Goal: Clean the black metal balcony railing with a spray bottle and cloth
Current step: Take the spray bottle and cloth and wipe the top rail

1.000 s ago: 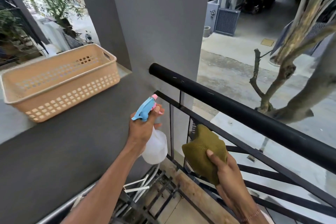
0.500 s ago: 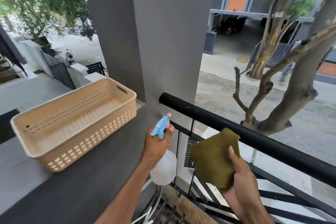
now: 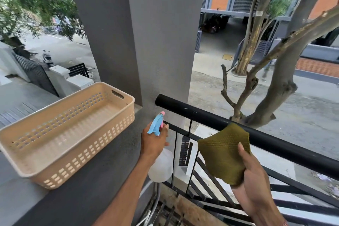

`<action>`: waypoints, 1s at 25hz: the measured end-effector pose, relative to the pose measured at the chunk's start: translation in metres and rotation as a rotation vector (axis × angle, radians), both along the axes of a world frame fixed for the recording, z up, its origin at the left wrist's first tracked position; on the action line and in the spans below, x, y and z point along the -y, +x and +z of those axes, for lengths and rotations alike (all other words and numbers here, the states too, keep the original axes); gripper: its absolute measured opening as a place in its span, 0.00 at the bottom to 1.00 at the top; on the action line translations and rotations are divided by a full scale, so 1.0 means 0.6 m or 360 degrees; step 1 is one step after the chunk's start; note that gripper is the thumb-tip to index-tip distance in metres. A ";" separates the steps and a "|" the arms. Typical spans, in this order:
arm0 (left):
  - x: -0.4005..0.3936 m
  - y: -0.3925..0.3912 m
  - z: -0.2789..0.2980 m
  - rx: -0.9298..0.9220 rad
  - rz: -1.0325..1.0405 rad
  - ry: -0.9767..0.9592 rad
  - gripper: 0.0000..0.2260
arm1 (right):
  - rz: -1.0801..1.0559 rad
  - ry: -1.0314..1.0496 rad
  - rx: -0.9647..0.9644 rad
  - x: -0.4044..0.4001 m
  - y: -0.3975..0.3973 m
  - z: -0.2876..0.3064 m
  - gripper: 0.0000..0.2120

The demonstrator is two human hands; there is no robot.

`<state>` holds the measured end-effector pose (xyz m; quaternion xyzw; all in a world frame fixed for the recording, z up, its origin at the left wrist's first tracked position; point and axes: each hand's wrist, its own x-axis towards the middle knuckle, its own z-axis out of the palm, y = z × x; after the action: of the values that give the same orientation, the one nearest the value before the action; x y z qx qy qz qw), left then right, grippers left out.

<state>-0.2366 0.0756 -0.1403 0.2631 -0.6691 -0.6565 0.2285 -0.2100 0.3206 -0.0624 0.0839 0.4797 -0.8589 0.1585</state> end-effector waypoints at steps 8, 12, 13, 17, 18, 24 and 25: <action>0.006 0.006 -0.006 0.0042 0.0066 -0.0126 0.09 | -0.0030 0.0016 -0.0035 -0.010 -0.002 0.000 0.13; 0.014 0.007 -0.015 0.0070 0.0114 -0.0218 0.08 | 0.0006 0.0006 -0.0045 -0.011 -0.007 -0.002 0.15; 0.017 0.007 -0.017 0.0079 0.0128 -0.0207 0.08 | 0.0021 0.0001 -0.0049 -0.010 -0.009 -0.003 0.16; 0.023 0.006 -0.021 0.0103 0.0096 -0.0215 0.06 | 0.0042 -0.0004 -0.0047 -0.001 -0.027 -0.003 0.16; 0.024 0.005 -0.021 0.0124 0.0071 -0.0249 0.07 | 0.0051 -0.0011 -0.0058 0.002 -0.033 -0.003 0.16; 0.023 -0.002 -0.018 0.0201 -0.0032 -0.0402 0.10 | -0.0042 0.0135 -0.0150 0.024 -0.065 0.002 0.18; 0.020 -0.002 -0.020 0.0202 -0.0051 -0.0415 0.10 | -0.0070 0.0145 -0.0154 0.026 -0.068 0.003 0.18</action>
<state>-0.2380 0.0634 -0.1521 0.2612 -0.7659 -0.5496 0.2075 -0.2509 0.3049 -0.0606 0.0598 0.5235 -0.8425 0.1121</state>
